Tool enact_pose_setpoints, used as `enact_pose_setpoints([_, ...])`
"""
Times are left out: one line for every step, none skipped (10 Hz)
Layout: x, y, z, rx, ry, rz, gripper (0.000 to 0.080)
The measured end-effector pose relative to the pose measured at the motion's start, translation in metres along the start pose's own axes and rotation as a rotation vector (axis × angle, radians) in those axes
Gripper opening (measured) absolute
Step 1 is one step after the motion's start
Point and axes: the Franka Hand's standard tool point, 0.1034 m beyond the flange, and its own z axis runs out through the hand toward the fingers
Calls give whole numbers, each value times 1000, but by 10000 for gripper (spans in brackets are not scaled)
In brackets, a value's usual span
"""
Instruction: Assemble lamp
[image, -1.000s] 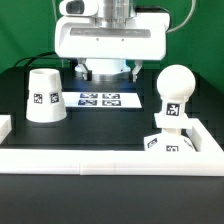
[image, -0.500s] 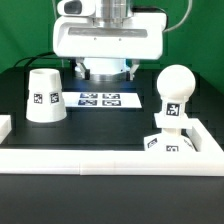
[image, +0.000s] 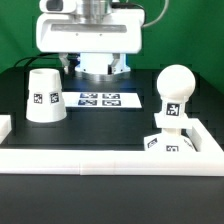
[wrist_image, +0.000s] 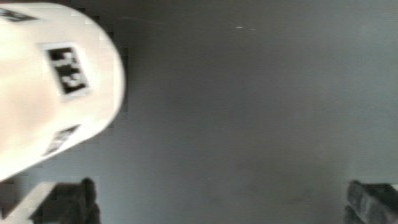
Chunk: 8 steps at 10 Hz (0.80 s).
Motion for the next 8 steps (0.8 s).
enact_pose_setpoints([-3, 11, -3, 1, 1, 6, 699])
enact_pose_setpoints([-6, 20, -3, 1, 1, 23, 699])
enact_pose_setpoints([-4, 27, -6, 1, 2, 34, 699])
enact_pose_setpoints([-2, 31, -8, 0, 6, 42, 699])
enact_pose_setpoints([-3, 29, -6, 0, 1, 37, 699])
enact_pose_setpoints([-3, 28, -6, -1, 0, 36, 699])
enact_pose_setpoints([-3, 28, -6, -1, 0, 36, 699])
enact_pose_setpoints([-4, 29, -5, 0, -2, 36, 699])
